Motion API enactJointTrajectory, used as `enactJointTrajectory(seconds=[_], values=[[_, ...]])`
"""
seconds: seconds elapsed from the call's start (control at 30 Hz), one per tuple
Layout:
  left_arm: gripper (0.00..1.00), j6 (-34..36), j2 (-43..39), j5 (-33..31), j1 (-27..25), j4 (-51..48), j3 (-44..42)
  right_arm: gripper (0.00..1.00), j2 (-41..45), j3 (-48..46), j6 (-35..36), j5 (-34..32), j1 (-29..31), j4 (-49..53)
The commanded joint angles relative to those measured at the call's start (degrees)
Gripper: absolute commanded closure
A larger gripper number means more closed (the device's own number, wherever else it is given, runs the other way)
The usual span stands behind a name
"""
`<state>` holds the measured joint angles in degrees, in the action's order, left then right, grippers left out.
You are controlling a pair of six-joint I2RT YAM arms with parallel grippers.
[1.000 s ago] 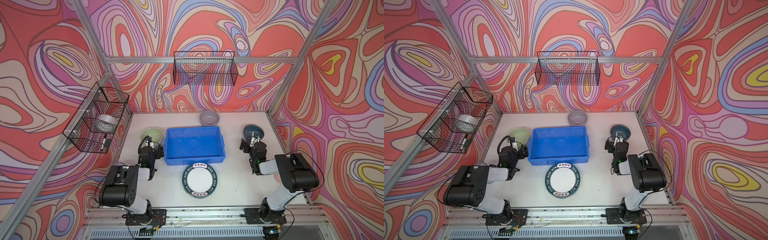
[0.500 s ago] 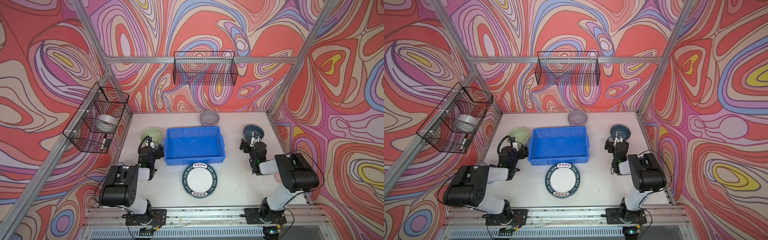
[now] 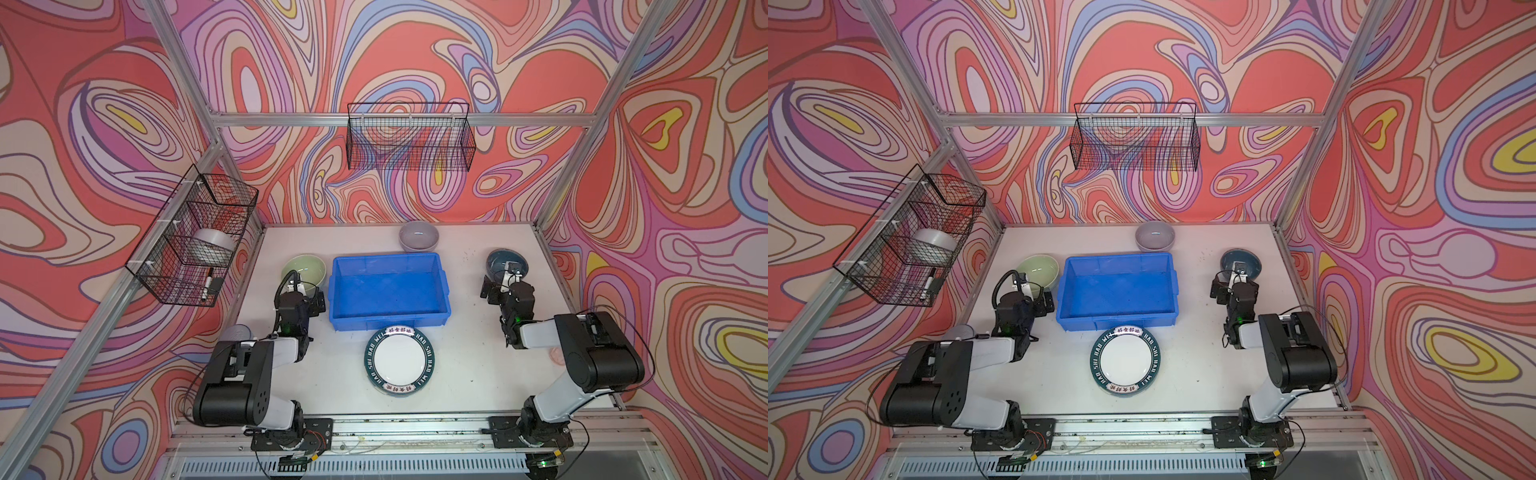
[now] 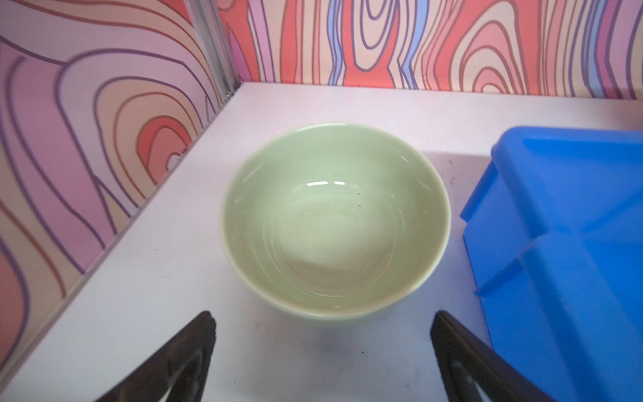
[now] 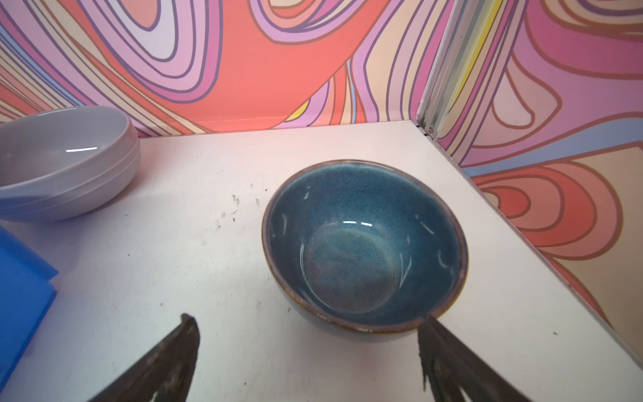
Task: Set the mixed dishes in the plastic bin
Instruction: 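Move both grippers toward the plate stack nearest the robot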
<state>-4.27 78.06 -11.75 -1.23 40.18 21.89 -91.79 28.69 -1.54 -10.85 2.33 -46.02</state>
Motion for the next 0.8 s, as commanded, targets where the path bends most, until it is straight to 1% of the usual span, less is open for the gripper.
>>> enactJointTrajectory(seconds=[0.0,0.07,0.1,0.13,0.23,0.33,0.4,0.47,0.53,0.57,0.6,0.67,0.77], values=[[0.00,-3.68,-5.75,-8.04,-1.09,-11.20,4.38,0.02,3.95,4.07,-1.36,-1.65,-0.09,11.31],[0.00,-7.68,-8.86,-10.08,-1.97,-20.06,7.06,0.02,6.95,6.32,-2.73,0.46,-0.12,18.89],[0.00,-9.17,-10.21,-10.17,-2.39,-24.80,10.42,0.02,8.98,7.31,-3.45,2.25,-0.01,22.57],[0.00,-9.65,-11.06,-10.23,-3.06,-28.02,11.94,0.02,10.48,8.04,-4.65,3.31,0.02,25.40],[0.00,-10.00,-13.86,-13.52,-6.36,-38.44,16.80,0.05,15.35,10.48,-8.87,4.62,-0.04,34.72],[0.00,-12.75,-16.48,-13.07,-9.77,-49.67,21.56,0.06,19.04,12.53,-10.68,7.27,0.12,43.41],[0.00,-15.40,-18.10,-10.10,-11.27,-56.62,24.14,0.07,20.71,13.73,-11.79,9.42,0.13,48.05],[0.01,-17.95,-19.67,-4.74,-11.85,-63.38,26.51,0.10,22.15,14.90,-13.48,12.00,0.27,52.71],[0.01,-16.78,-20.81,2.60,-11.93,-66.17,27.19,0.10,23.69,16.20,-15.95,15.50,0.64,57.69],[0.03,-16.67,-21.10,4.42,-12.34,-69.19,28.31,0.11,24.75,16.31,-17.31,17.60,0.91,59.19],[0.03,-17.76,-21.20,4.89,-12.91,-71.65,29.53,0.11,25.86,16.27,-18.21,18.95,1.18,60.11],[0.05,-18.51,-21.33,11.52,-13.18,-75.35,31.01,0.11,27.87,16.05,-19.93,22.02,2.00,61.85],[0.09,-20.86,-22.32,18.72,-13.67,-80.03,31.29,0.12,29.33,16.55,-21.96,25.58,3.56,66.60]])
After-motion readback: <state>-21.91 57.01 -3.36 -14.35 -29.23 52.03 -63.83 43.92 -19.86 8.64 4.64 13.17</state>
